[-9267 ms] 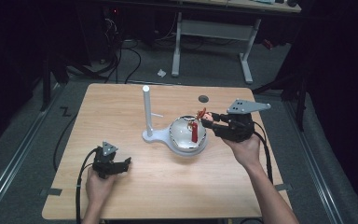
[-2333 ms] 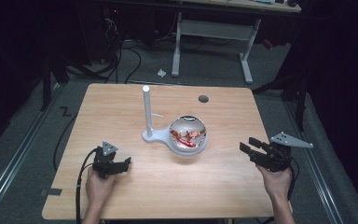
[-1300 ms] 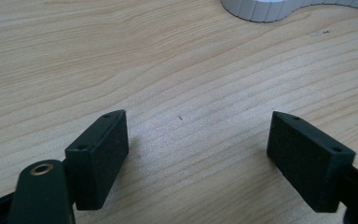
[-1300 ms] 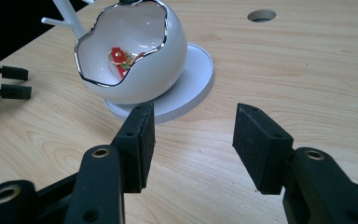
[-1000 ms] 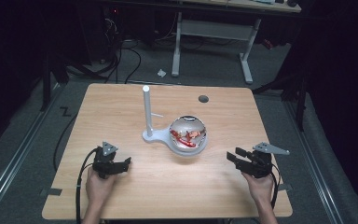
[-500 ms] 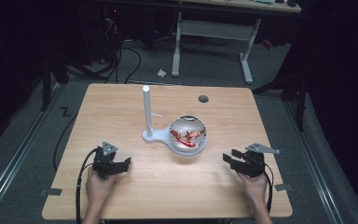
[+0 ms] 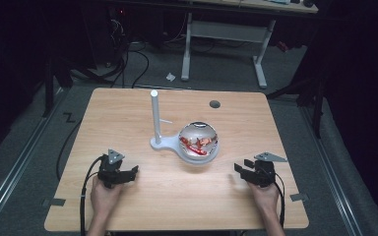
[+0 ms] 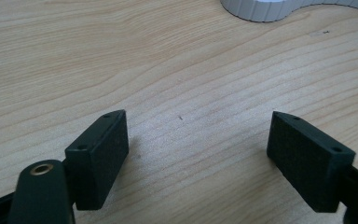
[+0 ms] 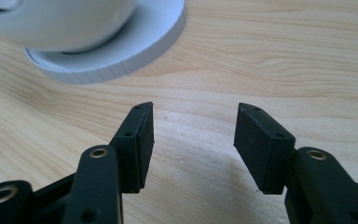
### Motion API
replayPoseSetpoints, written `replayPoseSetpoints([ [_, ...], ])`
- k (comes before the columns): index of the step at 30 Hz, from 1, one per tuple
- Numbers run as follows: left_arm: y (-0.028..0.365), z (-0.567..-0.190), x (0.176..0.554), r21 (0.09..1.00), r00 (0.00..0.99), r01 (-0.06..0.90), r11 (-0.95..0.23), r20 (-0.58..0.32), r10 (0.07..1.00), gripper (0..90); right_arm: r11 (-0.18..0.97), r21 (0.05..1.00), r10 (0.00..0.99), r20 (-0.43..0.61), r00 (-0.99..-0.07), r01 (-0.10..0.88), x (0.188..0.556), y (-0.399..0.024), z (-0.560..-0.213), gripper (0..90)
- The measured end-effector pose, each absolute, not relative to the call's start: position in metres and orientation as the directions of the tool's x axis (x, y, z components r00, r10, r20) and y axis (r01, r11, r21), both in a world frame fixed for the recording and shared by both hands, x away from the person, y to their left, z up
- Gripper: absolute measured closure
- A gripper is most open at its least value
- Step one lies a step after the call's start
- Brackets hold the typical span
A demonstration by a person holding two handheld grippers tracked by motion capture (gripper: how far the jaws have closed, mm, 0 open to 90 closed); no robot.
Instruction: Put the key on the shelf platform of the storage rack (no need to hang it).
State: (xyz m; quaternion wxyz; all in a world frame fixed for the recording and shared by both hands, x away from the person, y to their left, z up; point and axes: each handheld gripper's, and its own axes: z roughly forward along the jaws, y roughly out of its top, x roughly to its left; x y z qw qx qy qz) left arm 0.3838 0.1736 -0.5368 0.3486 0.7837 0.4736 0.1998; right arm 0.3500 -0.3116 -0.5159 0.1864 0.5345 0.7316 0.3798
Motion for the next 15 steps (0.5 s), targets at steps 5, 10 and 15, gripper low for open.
replayPoseSetpoints([
  [5,0.174,-0.537,0.384,0.736,0.471,0.603,-0.308,-0.017,0.882,21.1,0.17,0.742,0.932,0.092,-0.35,0.649,0.353,-0.308,-0.523,46.7],
  [10,0.174,-0.537,0.384,0.736,0.471,0.603,-0.308,-0.017,0.882,21.1,0.183,0.735,0.938,0.068,-0.339,0.653,0.355,-0.307,-0.529,45.4],
  [15,0.174,-0.537,0.384,0.736,0.471,0.603,-0.308,-0.017,0.882,21.1,0.211,0.735,0.939,0.031,-0.344,0.644,0.354,-0.304,-0.53,44.1],
])
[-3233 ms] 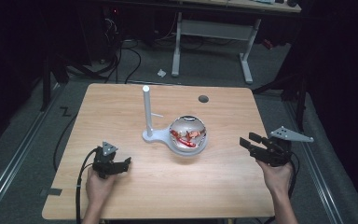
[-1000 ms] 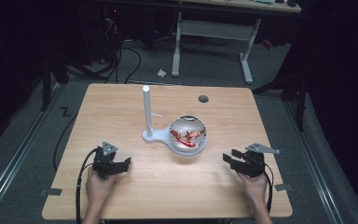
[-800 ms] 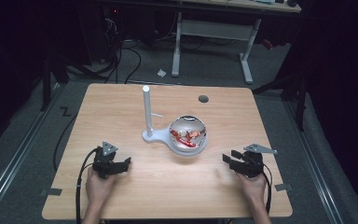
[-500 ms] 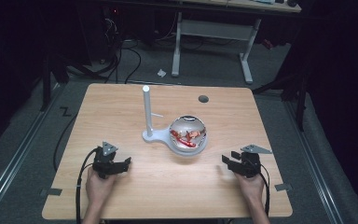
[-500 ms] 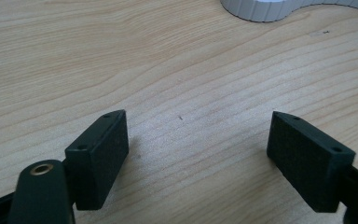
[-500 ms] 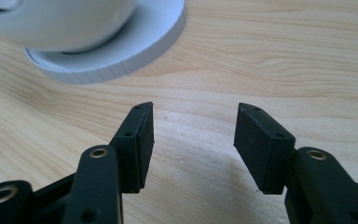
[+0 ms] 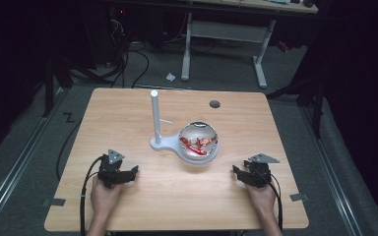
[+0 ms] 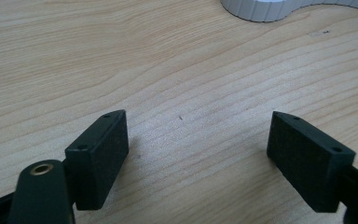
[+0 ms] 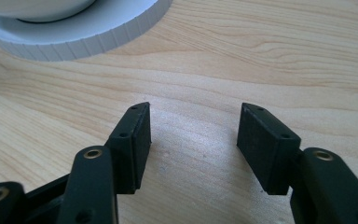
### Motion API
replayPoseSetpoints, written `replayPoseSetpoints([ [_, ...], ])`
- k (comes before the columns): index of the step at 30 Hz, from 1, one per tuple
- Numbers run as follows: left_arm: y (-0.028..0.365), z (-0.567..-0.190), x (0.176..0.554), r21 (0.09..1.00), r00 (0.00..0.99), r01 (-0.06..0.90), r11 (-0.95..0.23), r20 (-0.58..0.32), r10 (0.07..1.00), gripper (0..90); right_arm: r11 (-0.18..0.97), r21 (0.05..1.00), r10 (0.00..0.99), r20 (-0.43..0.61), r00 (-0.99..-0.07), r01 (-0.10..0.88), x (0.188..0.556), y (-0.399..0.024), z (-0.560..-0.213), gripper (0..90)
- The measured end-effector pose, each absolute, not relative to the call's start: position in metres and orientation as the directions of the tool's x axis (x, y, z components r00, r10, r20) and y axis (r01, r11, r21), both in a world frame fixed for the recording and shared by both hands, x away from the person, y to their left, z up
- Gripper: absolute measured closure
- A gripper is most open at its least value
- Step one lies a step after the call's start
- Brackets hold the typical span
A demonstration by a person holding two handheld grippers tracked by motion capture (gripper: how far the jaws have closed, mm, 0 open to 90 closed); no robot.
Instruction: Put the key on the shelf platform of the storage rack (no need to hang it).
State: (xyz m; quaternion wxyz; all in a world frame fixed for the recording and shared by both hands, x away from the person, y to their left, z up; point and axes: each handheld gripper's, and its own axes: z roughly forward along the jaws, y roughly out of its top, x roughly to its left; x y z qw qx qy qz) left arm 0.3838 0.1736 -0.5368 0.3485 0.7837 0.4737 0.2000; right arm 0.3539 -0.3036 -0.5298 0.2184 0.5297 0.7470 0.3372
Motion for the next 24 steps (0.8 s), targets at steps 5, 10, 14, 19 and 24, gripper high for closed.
replayPoseSetpoints([
  [5,0.1735,-0.5368,0.3837,0.736,0.471,0.603,-0.308,-0.017,0.882,21.1,0.25,0.73,0.937,-0.017,-0.348,0.636,0.3538,-0.2994,-0.5304,41.5],
  [10,0.1736,-0.5368,0.3835,0.736,0.471,0.603,-0.308,-0.017,0.882,21.1,0.249,0.728,0.938,-0.019,-0.345,0.638,0.3543,-0.2998,-0.5304,39.7],
  [14,0.1736,-0.5368,0.3835,0.736,0.471,0.603,-0.308,-0.017,0.882,21.1,0.249,0.728,0.939,-0.019,-0.345,0.638,0.3544,-0.2998,-0.5304,39.7],
  [19,0.1737,-0.5368,0.3834,0.736,0.471,0.603,-0.308,-0.017,0.882,21.1,0.251,0.728,0.938,-0.019,-0.347,0.638,0.3545,-0.3001,-0.5304,39.7],
  [24,0.1737,-0.5368,0.3834,0.736,0.471,0.603,-0.308,-0.017,0.882,21.1,0.253,0.728,0.937,-0.019,-0.35,0.637,0.3546,-0.3004,-0.5304,39.8],
])
